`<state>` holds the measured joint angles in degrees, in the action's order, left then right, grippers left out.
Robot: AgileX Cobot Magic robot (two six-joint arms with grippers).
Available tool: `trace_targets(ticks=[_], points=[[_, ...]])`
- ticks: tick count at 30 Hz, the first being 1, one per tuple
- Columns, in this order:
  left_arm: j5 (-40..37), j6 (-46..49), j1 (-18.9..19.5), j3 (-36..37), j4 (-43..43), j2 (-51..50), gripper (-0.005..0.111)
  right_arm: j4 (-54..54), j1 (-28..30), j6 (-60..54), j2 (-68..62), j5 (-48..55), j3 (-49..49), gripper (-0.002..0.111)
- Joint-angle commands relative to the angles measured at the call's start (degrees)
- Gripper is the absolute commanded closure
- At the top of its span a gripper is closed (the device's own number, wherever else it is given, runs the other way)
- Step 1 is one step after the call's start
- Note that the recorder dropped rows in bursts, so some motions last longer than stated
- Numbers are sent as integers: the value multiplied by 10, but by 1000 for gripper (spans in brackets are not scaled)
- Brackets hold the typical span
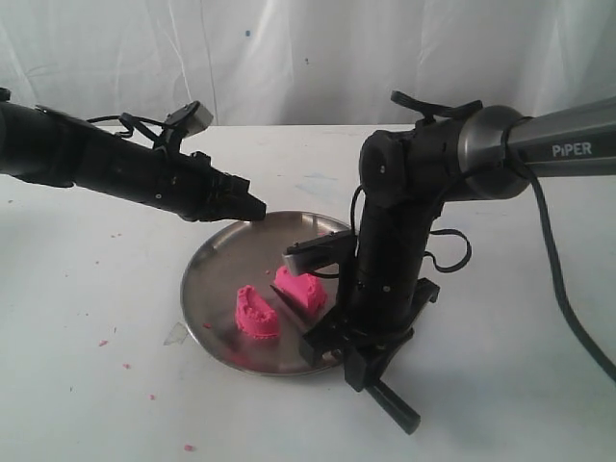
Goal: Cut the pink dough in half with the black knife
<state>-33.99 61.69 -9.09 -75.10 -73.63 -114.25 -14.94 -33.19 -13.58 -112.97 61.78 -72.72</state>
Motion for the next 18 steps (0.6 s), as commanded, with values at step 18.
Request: trace_targets(ticks=[18], points=[[25,11,45,70,-4,96,107,31,52,24,5,-23,2,108]])
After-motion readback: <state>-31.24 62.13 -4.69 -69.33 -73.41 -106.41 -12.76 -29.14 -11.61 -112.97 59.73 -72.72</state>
